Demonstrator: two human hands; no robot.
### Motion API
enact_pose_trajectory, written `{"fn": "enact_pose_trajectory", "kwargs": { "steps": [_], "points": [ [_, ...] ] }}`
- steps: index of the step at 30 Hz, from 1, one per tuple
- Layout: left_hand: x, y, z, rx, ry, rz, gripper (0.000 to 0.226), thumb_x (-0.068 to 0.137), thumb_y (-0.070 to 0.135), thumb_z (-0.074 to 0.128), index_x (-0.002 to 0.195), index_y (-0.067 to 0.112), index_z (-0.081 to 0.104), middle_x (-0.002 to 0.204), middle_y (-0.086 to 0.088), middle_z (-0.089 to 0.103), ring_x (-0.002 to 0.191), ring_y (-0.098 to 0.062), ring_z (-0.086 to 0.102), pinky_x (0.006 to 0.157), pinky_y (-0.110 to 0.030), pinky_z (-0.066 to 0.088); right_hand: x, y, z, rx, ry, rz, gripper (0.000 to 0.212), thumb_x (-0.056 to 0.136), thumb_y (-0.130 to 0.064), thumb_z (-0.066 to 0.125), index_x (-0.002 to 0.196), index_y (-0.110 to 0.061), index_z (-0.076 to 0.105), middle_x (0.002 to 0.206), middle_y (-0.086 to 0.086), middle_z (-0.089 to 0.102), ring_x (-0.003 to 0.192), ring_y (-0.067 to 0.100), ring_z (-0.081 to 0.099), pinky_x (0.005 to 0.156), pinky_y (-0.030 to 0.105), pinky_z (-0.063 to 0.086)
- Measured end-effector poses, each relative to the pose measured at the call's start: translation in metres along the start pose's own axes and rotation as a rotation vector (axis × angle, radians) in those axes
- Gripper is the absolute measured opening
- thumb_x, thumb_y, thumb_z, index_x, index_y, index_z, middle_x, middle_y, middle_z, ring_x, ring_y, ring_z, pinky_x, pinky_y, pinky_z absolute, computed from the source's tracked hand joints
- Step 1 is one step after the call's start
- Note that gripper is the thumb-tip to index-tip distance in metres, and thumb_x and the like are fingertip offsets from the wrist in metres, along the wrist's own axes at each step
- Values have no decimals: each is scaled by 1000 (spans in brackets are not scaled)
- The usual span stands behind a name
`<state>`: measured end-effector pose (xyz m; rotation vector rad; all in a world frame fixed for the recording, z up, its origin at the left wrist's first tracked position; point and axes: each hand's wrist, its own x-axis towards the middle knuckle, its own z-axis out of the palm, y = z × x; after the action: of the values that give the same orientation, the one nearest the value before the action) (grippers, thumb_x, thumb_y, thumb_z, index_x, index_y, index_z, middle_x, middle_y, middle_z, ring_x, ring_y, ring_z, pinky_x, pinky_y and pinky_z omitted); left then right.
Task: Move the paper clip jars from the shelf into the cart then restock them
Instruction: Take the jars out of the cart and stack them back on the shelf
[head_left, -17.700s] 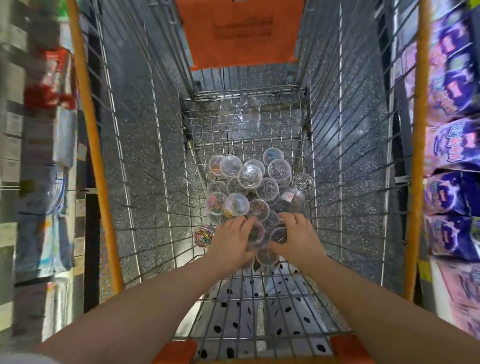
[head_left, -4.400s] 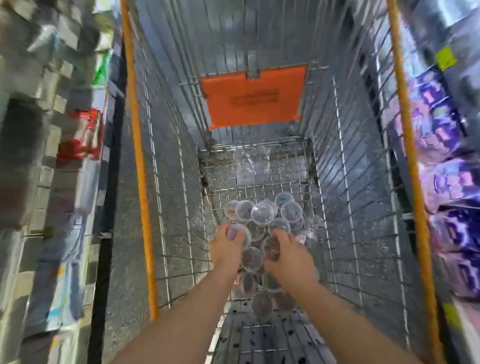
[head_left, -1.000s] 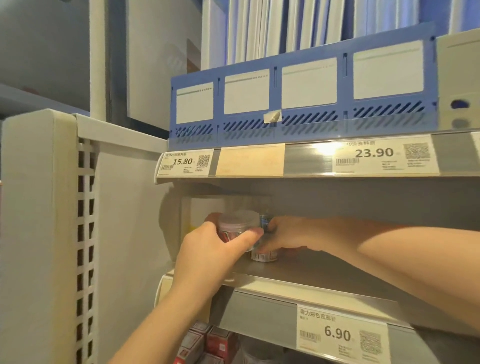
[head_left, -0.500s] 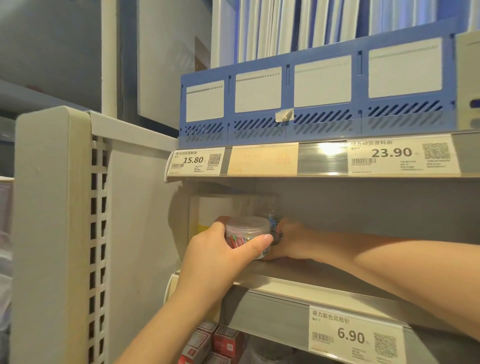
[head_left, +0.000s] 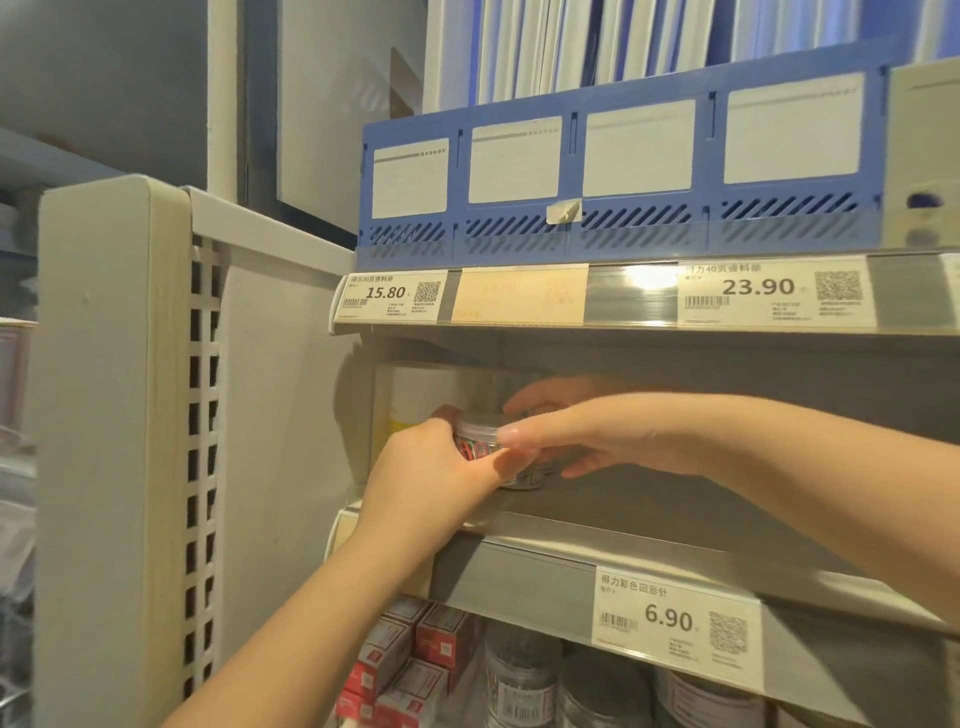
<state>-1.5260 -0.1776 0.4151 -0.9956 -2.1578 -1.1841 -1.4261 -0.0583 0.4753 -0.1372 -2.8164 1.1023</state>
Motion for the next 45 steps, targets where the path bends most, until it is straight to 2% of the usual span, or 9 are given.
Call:
{"fn": "enact_pose_trajectory", "kwargs": {
  "steps": [5, 9, 15, 19, 22, 26, 32, 36, 45],
  "points": [
    [-1, -3, 3, -63, 44, -7, 38, 70, 58, 61, 76, 25, 44, 69, 8, 52, 75, -22, 49, 52, -23, 34, 18, 5, 16, 56, 203, 15, 18, 79, -41, 69, 84, -31, 56, 94, -13, 62, 92, 3, 58, 78, 22, 49],
    [-3, -3, 1, -69, 41, -26, 67, 63, 69, 63, 100, 16, 46, 86, 5, 56, 83, -17, 53, 67, -30, 45, 28, 4, 4, 117, 328, 78, 20, 80, -41, 68, 91, -25, 65, 96, -7, 69, 93, 6, 62, 84, 24, 51],
    [-7, -6, -1, -55, 21, 29, 90, 60, 65, 69, 130, 21, 32, 110, 5, 54, 92, -11, 41, 76, -23, 40, 49, 22, -28, 80, 511, 148, 36, 75, -39, 74, 103, -17, 66, 102, 0, 67, 96, 10, 62, 79, 21, 54],
    [-7, -8, 0, -97, 76, 84, 74, 64, 59, 71, 122, 27, 38, 80, 24, 41, 77, -3, 43, 61, -15, 32, 66, 36, -28, 66, 468, 176, 34, 75, -34, 75, 101, -14, 66, 104, 3, 68, 96, 11, 64, 82, 24, 54],
    [-6, -13, 2, -221, 145, 87, 50, 68, 49, 73, 106, 31, 46, 70, 13, 55, 62, -1, 49, 57, -13, 38, 71, 44, -22, 104, 431, 175, 39, 73, -30, 79, 103, -10, 65, 105, 6, 68, 96, 15, 66, 87, 31, 55],
    [-6, -17, 6, -293, 209, 95, 21, 80, 21, 63, 95, 30, 50, 60, 3, 56, 56, -10, 47, 55, -19, 37, 72, 49, -18, 134, 509, 122, 57, 73, -27, 79, 122, -13, 53, 109, 2, 57, 104, 16, 60, 86, 28, 53],
    [-6, -17, 7, -316, 210, 114, 23, 79, 2, 48, 89, 23, 54, 60, -19, 55, 54, -14, 40, 53, -26, 33, 78, 57, -15, -9, 600, 92, 63, 69, -39, 81, 122, -21, 52, 111, 0, 56, 103, 17, 59, 91, 34, 52],
    [-7, -19, 8, -306, 223, 125, 18, 78, 1, 50, 75, 18, 53, 56, -14, 48, 52, -12, 35, 49, -23, 30, 79, 57, -8, -110, 585, 65, 67, 70, -40, 79, 126, -20, 49, 120, 1, 57, 105, 15, 55, 84, 24, 46],
    [-6, -18, 8, -225, 219, 103, 8, 79, 2, 50, 78, 7, 56, 62, -11, 56, 60, -23, 44, 56, -30, 35, 81, 57, 0, -136, 578, 38, 75, 72, -41, 78, 133, -14, 43, 123, 4, 57, 108, 19, 56, 85, 26, 46]
  ]
}}
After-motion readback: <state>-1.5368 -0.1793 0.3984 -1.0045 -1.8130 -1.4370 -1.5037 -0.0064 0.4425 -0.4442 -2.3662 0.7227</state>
